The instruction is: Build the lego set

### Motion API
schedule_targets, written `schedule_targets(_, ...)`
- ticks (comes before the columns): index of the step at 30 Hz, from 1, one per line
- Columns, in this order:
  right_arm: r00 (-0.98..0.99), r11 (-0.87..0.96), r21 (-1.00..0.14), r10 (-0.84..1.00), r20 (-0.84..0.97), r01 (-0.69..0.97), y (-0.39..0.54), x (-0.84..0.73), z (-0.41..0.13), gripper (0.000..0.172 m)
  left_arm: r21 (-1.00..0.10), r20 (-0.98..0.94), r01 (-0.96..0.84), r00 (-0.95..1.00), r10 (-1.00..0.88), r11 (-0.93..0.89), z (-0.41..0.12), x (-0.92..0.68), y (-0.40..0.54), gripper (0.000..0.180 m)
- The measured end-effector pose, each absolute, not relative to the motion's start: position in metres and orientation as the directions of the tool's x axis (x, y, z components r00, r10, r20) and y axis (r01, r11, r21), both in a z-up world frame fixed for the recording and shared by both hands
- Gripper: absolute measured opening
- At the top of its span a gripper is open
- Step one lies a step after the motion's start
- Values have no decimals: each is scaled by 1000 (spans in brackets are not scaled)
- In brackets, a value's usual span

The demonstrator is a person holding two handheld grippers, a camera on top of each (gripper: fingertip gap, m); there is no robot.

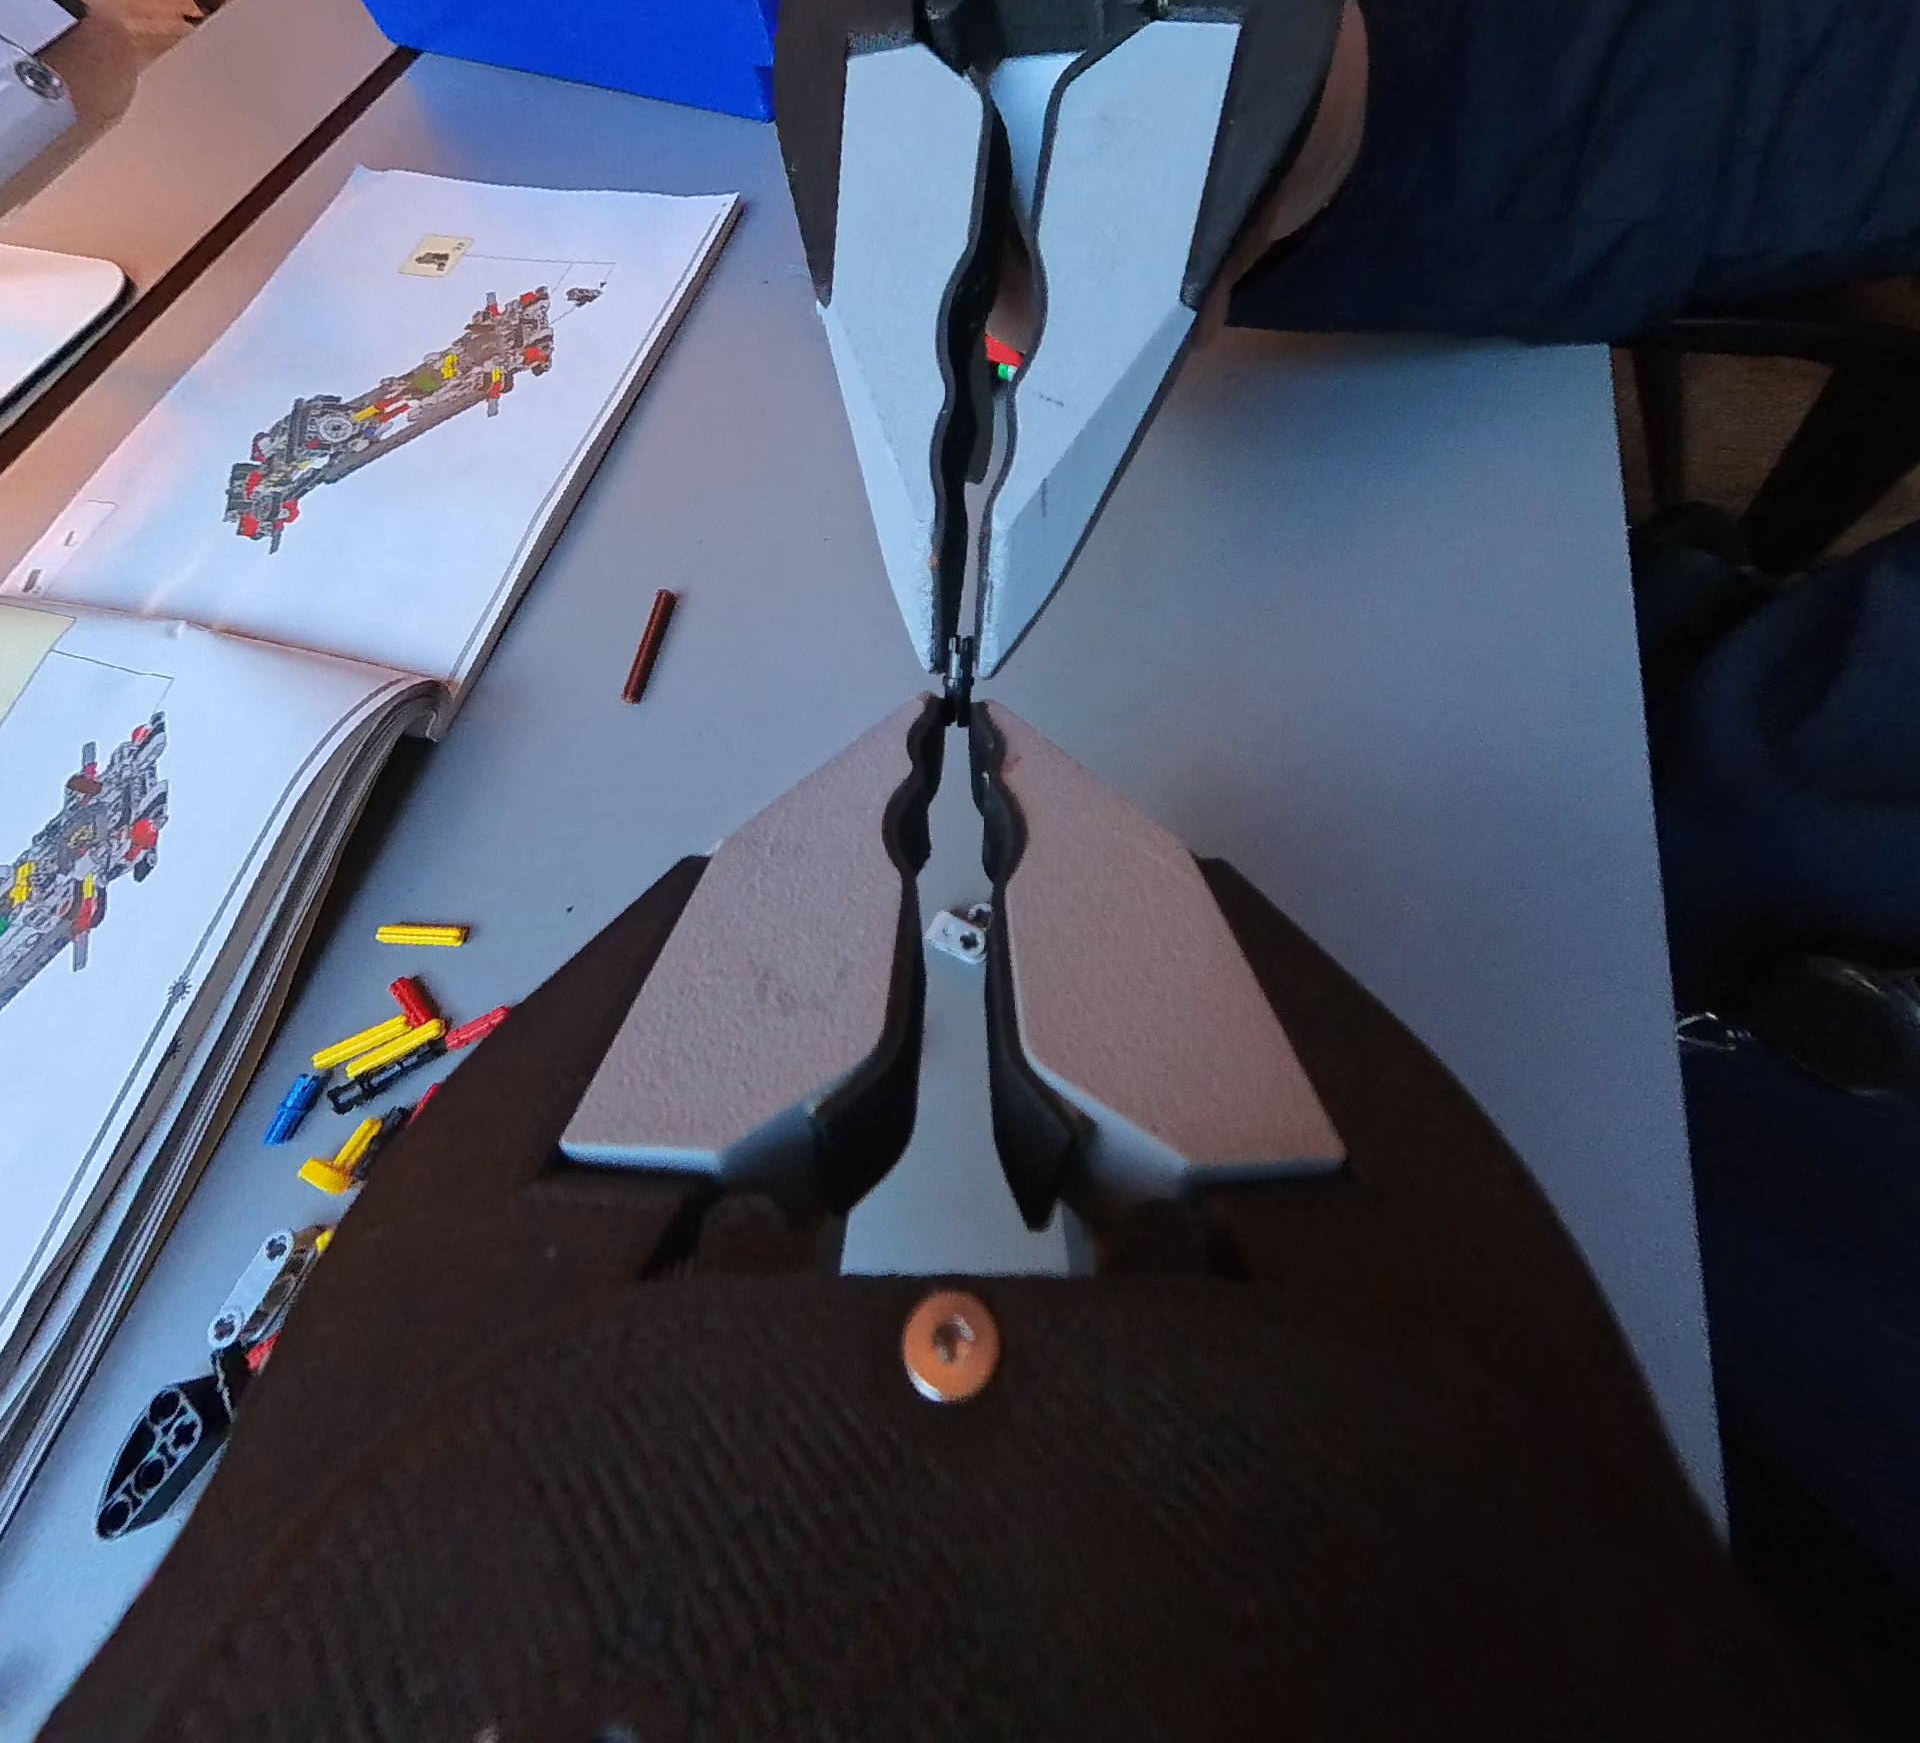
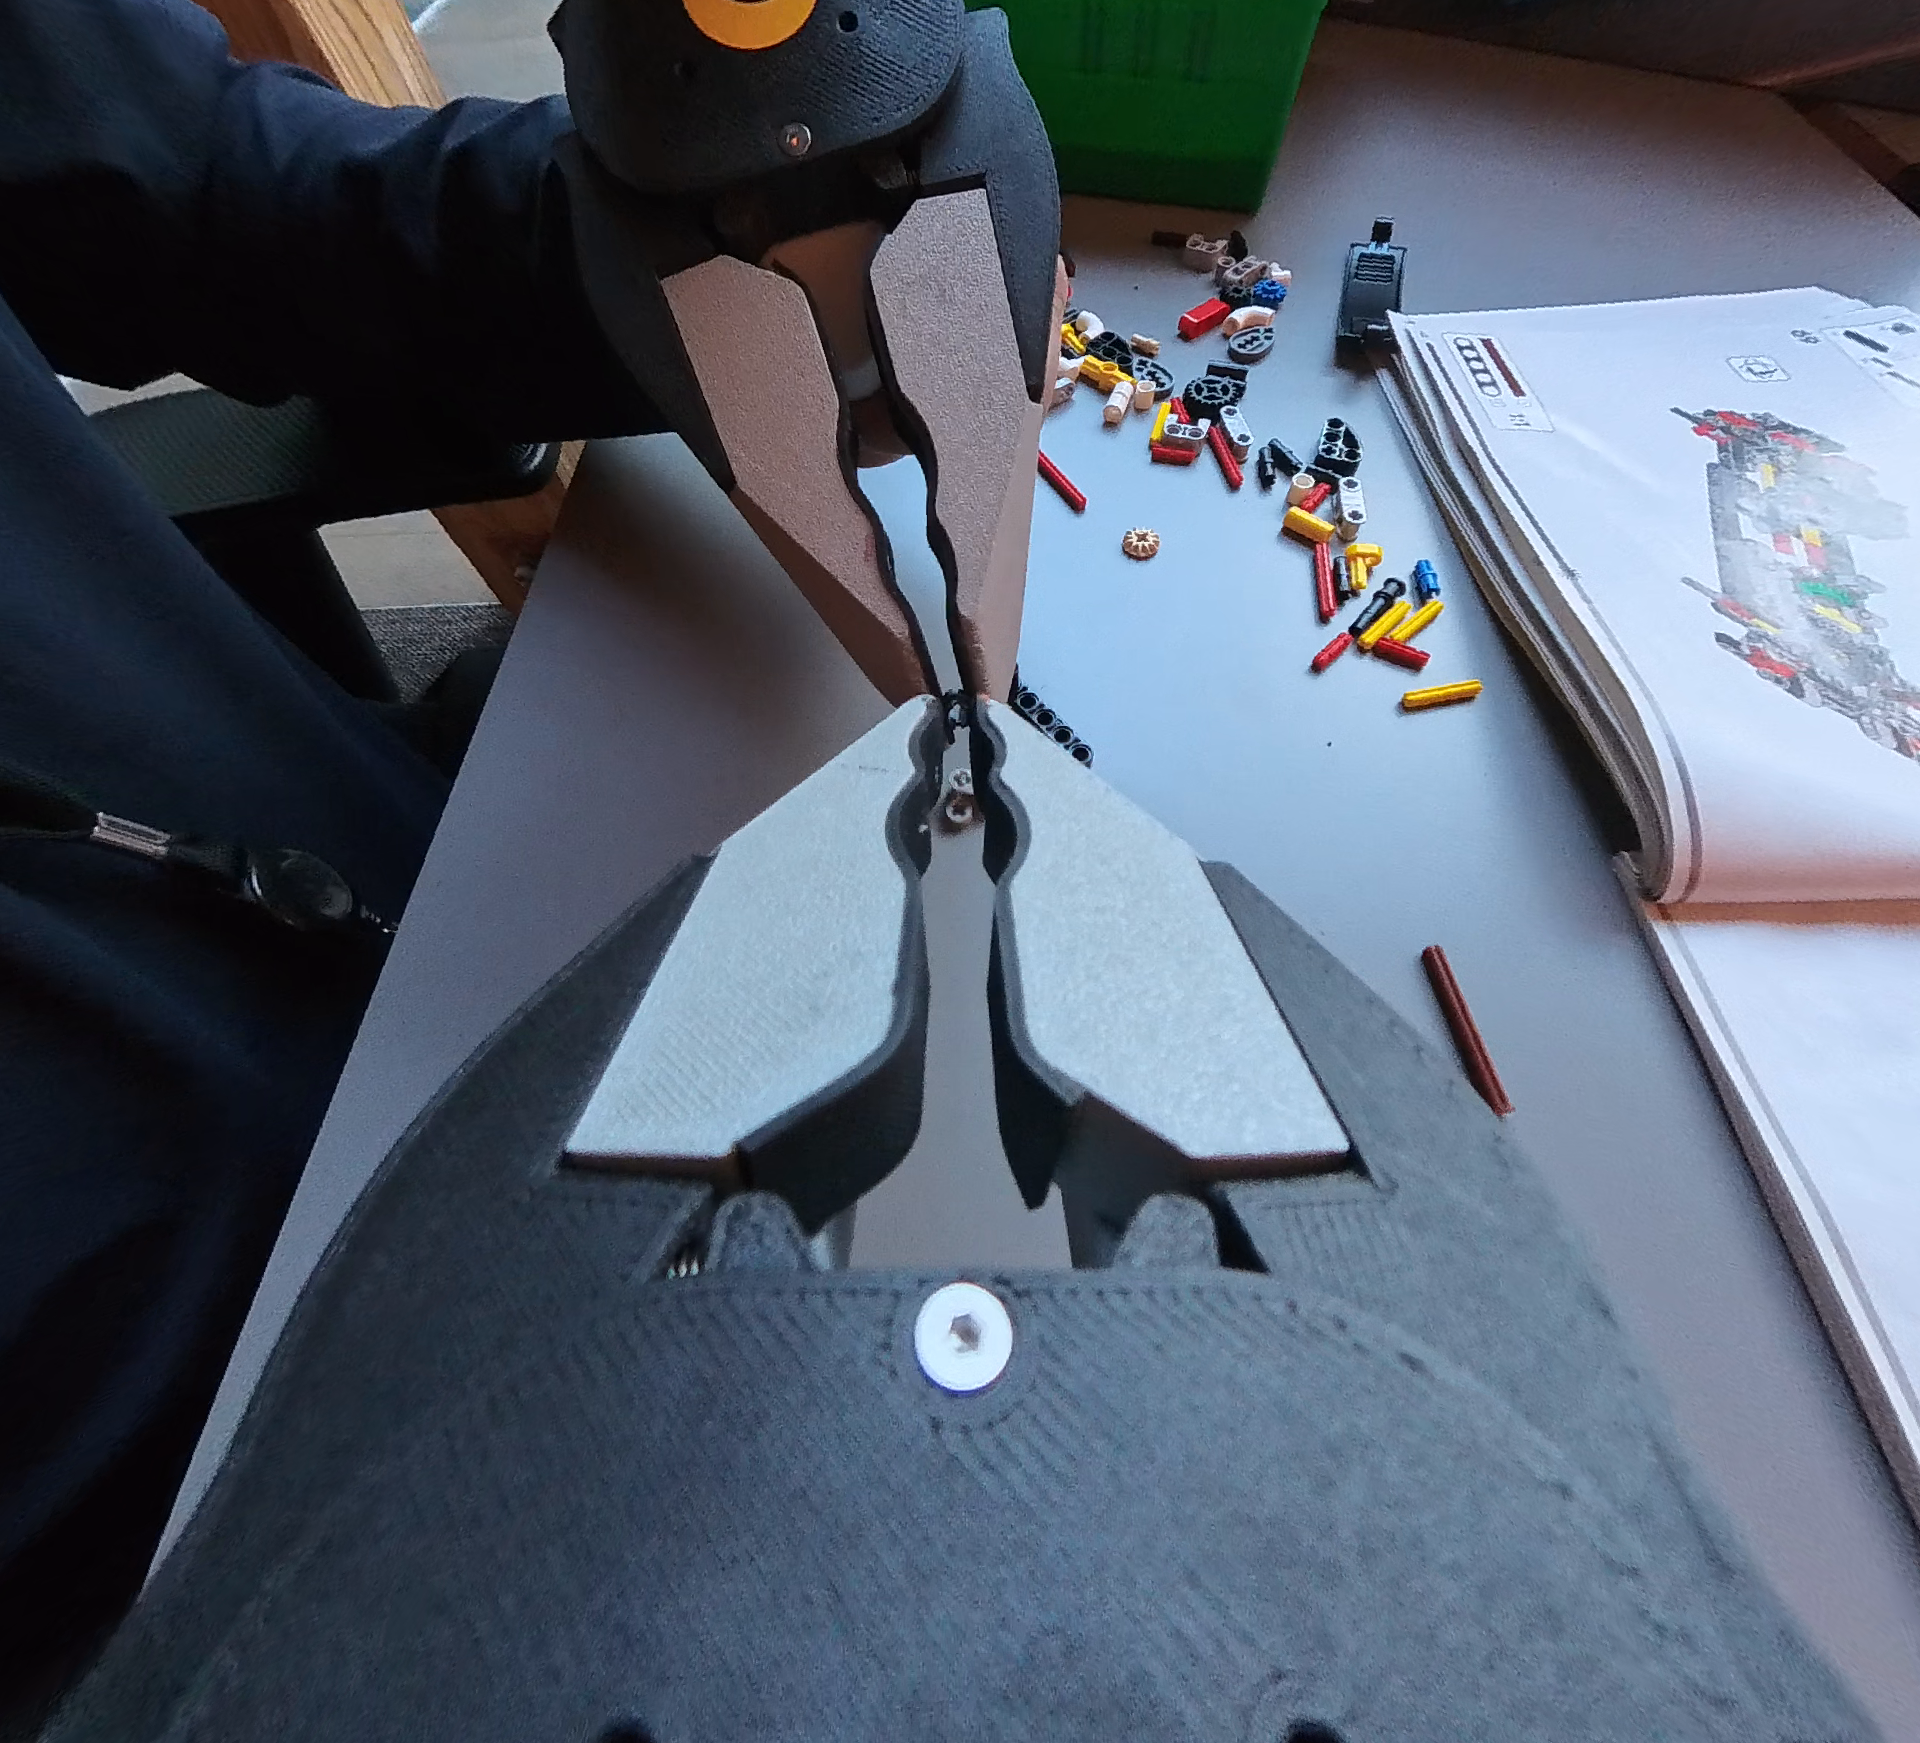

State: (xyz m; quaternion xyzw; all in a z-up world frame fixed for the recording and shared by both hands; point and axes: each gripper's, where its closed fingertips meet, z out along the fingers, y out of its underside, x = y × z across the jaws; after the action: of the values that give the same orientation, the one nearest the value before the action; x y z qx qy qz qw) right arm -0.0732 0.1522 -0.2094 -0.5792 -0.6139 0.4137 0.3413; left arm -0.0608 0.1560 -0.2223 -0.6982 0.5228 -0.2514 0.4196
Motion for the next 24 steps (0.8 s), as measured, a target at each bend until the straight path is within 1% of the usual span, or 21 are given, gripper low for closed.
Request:
schedule_targets(5,-82,-71,-890,989,-120,449,154,-74,-214,1,-847,-65,-517,336,-940,-127,-224,-63,156,2)
schedule_targets(6,-65,-83,-884,990,-127,461,156,-73,-216,1,-835,-63,-533,344,-937,-139,-226,-67,157,6)
schedule_targets(7,-51,-86,-880,991,-123,467,160,-72,-216,1,-811,-77,-564,367,-927,-156,-231,-75,160,18)
schedule_targets(8,-44,-81,-878,992,-115,471,162,-71,-217,1,-786,-97,-594,392,-915,-171,-235,-86,164,24)
schedule_targets(13,-62,0,-820,997,-43,572,169,-73,-230,1,-717,-57,-641,445,-894,-274,-261,-121,165,30)
schedule_targets(17,-102,89,-749,994,29,656,176,-88,-245,1,-664,-60,-684,452,-890,-302,-286,-124,170,32)
schedule_targets(19,-118,133,-710,990,72,691,181,-94,-253,1,-676,-47,-678,431,-901,-289,-287,-118,170,32)
schedule_targets(20,-131,155,-700,987,89,697,182,-97,-254,1,-677,-45,-682,415,-909,-278,-288,-117,169,29)
schedule_targets(22,-161,184,-684,982,98,706,181,-101,-257,1,-685,-62,-690,374,-925,-234,-289,-116,172,7)
schedule_targets(24,-189,204,-662,977,95,721,180,-103,-261,1,-694,-51,-694,317,-947,-194,-289,-116,174,6)
